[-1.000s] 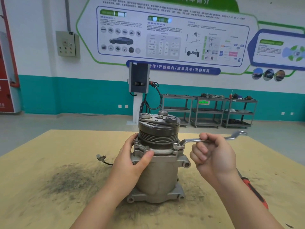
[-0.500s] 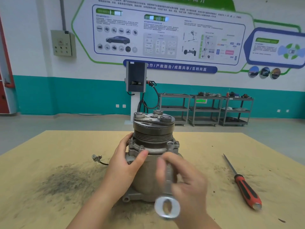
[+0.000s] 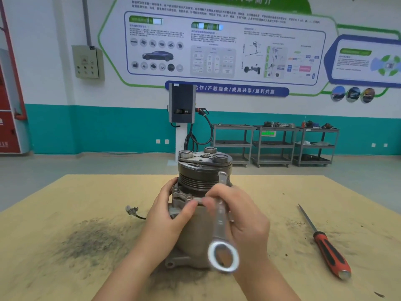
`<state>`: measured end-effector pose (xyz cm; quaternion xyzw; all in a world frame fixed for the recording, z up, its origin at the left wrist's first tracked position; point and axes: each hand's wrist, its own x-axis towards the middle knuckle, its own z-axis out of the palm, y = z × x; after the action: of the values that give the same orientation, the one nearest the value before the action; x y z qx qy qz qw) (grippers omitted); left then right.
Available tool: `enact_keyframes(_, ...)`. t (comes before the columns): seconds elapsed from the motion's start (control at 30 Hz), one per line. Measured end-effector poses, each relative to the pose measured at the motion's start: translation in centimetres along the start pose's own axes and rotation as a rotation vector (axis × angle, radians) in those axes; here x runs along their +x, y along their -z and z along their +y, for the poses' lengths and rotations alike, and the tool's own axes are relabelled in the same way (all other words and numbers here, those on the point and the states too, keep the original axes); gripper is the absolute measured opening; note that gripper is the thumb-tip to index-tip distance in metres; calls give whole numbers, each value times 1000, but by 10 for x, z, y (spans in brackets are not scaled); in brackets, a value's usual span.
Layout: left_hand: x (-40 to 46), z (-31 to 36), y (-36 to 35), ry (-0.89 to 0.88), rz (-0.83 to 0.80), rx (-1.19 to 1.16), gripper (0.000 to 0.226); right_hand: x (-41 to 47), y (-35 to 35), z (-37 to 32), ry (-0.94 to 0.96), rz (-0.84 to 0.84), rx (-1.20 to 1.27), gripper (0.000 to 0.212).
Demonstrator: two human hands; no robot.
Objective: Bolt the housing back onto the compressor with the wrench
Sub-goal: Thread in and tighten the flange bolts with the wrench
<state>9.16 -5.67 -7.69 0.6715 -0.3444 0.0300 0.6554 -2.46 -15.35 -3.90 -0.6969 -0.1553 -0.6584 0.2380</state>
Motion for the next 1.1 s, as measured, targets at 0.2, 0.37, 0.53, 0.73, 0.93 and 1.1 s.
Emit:
enact_keyframes(0.2,-9,13,0,-10,20,53,55,13,24,14,-686,444,607,33)
enact_keyframes(0.37,-10,17,1,-3,23,78,50,20,38,35,-1011,445,867,43)
enact_keyframes(0.53,-10,17,1,1,18,74,55,22,41,44,-1164,345,973,33)
enact_keyframes(0.73,-9,14,0,-21,24,86,62,14,37,44,-1188,420,901,36)
enact_keyframes(0.93,-8,9,4,-3,0,69,74,-14,11,10,-783,481,619,26)
enact_keyframes(1.1,-9,10,4,-7,-8,65,69,-27,-7,-14,-505,250,300,24)
